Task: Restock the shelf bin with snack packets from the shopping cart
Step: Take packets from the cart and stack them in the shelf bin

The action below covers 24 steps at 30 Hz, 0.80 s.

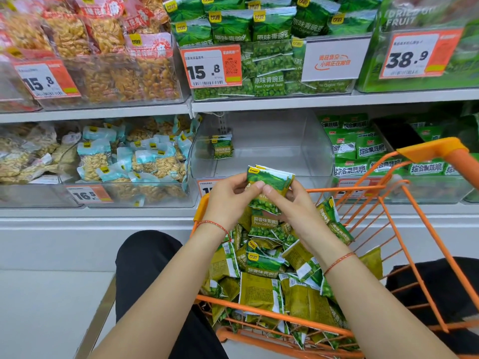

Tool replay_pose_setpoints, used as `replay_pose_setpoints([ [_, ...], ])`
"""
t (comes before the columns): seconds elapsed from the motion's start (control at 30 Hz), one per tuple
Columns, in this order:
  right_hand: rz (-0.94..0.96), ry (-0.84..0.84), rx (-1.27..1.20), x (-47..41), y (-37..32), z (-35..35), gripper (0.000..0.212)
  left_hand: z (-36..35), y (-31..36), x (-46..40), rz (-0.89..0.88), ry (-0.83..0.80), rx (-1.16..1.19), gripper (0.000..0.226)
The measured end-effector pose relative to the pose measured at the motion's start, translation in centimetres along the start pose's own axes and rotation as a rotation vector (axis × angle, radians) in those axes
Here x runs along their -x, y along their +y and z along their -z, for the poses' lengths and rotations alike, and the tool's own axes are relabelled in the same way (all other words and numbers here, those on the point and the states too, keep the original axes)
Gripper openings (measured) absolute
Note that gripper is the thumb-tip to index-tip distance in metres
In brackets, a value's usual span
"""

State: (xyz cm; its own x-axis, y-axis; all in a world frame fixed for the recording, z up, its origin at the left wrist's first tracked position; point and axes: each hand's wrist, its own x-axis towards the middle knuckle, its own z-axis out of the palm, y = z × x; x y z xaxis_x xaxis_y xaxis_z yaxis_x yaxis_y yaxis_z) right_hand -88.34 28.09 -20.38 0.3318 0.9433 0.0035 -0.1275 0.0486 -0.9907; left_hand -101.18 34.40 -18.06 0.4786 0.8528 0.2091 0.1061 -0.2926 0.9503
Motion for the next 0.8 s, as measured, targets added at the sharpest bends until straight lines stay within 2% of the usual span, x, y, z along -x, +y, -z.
replay_pose_setpoints([
  [0.1, 0.031, -0.004, 0.108, -2.0, -0.8, -0.8, 0.051, 1.0, -0.4, -1.5, 0.053, 0.037, 0.056, 0.008],
  [0.2, 0.006, -0.048, 0.195, -5.4, -2.0, -1.6, 0.048, 2.4, -1.0, -3.8, 0.082, 0.087, 0.027, 0.026],
  [0.33, -0.017, -0.096, 0.399, -10.8, -3.0, -2.7, 0.049, 4.9, -2.7, -8.4, 0.162, 0.148, -0.088, 0.040],
  [0.4, -0.037, -0.050, 0.526, -13.4, -3.0, -2.8, 0.050, 6.4, -4.2, -10.0, 0.054, 0.242, -0.288, 0.047],
  [0.47, -0.066, -0.028, 0.598, -15.8, -2.4, -2.9, 0.047, 7.7, -5.6, -11.0, -0.121, 0.391, -0.582, 0.043],
  [0.53, -0.117, -0.028, 0.633, -17.9, -1.4, -3.4, 0.046, 8.6, -7.0, -12.0, -0.203, 0.473, -0.714, 0.043],
  [0.6, -0.175, -0.044, 0.639, -19.8, 0.1, -4.2, 0.045, 8.9, -8.8, -12.9, -0.210, 0.497, -0.670, 0.046],
  [0.73, -0.222, -0.086, 0.732, -23.3, 2.5, -6.3, 0.031, 9.8, -9.3, -13.3, -0.170, 0.572, -0.211, 0.042],
  [0.8, -0.245, -0.086, 0.755, -24.8, 3.1, -7.6, 0.026, 10.9, -8.8, -13.6, -0.152, 0.617, -0.110, 0.032],
])
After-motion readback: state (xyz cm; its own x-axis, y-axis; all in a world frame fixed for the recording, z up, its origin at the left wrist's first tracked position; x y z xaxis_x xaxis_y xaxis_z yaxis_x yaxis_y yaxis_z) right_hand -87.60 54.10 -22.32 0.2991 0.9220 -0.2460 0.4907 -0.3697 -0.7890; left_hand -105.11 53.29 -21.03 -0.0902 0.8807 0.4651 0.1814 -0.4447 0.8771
